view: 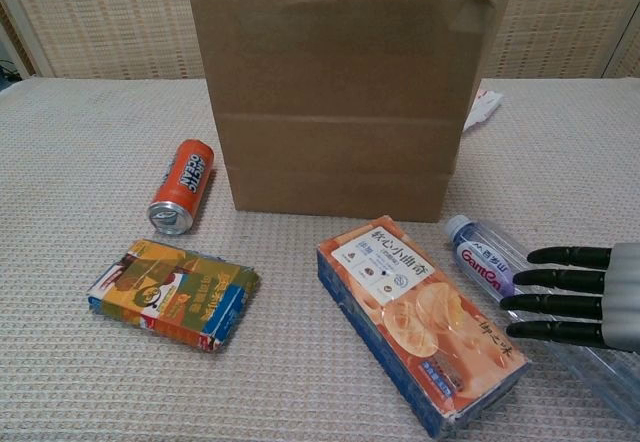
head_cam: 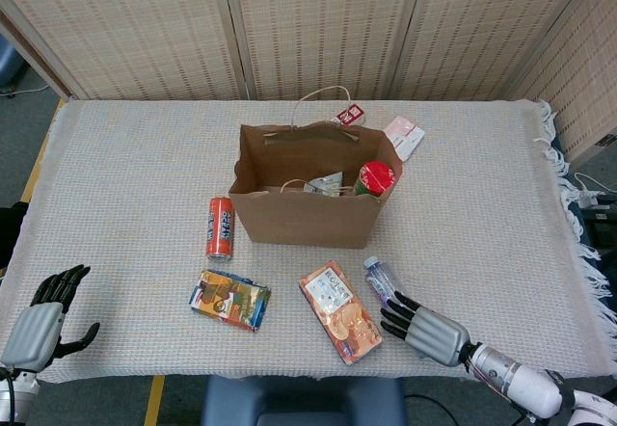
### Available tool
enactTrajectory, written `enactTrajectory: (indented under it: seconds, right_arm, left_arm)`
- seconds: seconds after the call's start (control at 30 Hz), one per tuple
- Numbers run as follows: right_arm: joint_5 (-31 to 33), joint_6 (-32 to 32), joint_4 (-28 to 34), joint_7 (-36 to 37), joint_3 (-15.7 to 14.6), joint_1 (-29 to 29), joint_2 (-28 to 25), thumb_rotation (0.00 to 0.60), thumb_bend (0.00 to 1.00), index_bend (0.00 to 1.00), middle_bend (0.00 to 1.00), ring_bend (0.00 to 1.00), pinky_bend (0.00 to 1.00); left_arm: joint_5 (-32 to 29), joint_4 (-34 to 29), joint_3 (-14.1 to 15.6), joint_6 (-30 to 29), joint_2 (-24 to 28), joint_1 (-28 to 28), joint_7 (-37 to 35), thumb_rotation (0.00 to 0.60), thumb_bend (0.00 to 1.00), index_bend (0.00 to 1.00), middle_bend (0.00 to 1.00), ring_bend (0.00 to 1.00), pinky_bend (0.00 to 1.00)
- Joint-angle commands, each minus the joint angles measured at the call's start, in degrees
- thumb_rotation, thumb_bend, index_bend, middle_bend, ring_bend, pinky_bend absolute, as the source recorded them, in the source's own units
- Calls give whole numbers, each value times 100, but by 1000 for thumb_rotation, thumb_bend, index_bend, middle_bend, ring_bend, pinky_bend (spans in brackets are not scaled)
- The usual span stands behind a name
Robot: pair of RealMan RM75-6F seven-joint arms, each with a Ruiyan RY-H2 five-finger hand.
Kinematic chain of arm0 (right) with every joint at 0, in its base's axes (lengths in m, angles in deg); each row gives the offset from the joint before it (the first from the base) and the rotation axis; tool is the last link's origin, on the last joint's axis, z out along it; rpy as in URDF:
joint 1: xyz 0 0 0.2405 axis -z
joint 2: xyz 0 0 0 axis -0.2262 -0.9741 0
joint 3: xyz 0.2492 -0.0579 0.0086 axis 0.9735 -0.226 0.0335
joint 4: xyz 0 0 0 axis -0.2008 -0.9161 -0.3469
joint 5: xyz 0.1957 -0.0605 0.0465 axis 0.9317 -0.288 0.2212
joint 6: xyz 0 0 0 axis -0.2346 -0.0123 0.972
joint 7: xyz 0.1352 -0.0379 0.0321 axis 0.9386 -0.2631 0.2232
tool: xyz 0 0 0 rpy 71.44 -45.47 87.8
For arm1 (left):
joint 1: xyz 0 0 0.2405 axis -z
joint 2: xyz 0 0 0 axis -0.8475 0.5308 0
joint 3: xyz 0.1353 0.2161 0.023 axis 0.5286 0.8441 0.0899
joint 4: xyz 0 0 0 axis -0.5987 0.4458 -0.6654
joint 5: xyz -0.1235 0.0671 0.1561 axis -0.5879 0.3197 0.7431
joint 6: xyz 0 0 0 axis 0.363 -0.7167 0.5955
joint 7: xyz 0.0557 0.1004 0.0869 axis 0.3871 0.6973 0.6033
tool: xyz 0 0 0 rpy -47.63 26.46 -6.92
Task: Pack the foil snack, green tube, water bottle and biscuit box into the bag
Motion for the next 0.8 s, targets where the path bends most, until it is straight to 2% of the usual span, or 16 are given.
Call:
enactTrajectory:
  seconds: [0.03, 0.3, 0.6, 0.7, 0.8]
  right_arm:
    - [39, -74, 9, -201, 53, -41, 8, 600, 0, 0, 0, 0, 45]
    - [214, -152, -57, -689, 180, -43, 81, 600, 0, 0, 0, 0, 45]
    - [27, 29, -321, -1323, 266, -18, 439, 600, 0, 9, 4, 0, 59]
    - [-35, 132, -434, -1390, 286, -1, 599, 600, 9, 67, 54, 23, 95]
    - [-182, 274, -563, -1414, 275, 0, 748, 600, 64, 199, 177, 127, 181]
  left_arm:
    - [3, 5, -1, 4, 5, 3, -14, 600, 332, 0, 0, 0, 8]
    - [28, 8, 9, 8, 11, 5, -29, 600, 332, 0, 0, 0, 9]
    - [19, 5, 7, 16, 10, 9, -28, 600, 332, 0, 0, 0, 9]
    - [19, 4, 6, 17, 14, 10, -34, 600, 332, 0, 0, 0, 9]
    - [22, 1, 6, 13, 19, 8, -50, 600, 332, 0, 0, 0, 9]
